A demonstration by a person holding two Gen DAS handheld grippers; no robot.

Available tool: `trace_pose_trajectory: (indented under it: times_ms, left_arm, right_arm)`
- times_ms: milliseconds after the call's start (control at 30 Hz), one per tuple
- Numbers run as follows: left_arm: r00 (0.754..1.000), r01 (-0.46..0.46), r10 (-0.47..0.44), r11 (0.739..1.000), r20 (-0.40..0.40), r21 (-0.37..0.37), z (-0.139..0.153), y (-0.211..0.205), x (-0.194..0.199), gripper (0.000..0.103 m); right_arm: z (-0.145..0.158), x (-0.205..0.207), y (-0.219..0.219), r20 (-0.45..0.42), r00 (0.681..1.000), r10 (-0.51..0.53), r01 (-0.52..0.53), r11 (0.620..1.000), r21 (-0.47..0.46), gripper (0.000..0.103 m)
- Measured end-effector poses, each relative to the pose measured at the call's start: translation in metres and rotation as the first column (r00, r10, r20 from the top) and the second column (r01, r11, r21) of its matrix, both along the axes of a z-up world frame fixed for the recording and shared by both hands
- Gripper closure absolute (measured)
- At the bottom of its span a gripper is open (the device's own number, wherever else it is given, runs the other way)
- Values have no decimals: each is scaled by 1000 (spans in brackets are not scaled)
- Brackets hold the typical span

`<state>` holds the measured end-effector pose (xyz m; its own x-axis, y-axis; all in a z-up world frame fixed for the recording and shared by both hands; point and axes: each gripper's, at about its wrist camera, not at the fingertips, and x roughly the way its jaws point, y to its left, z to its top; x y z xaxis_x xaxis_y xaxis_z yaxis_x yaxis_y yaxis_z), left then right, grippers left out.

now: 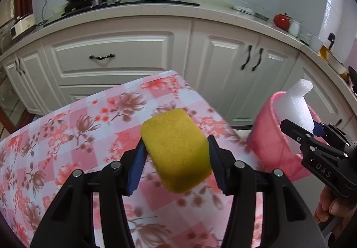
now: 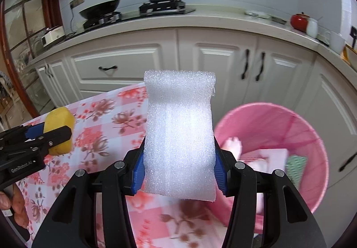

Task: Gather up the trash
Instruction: 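Carry the sponge and foam sheet over the wastebasket and open both tools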

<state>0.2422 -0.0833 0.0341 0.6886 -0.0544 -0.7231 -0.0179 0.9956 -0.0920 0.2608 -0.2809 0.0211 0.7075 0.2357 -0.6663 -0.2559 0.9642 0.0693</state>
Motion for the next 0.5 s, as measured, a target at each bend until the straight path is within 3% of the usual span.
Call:
trace_pose_trajectory:
  times_ms: [500]
  left_arm:
    - [985,172,-172,985,27,-13,17,-98,14,51]
  right_arm:
    - [7,0,-89,21,992,-125,125,992,-5,54]
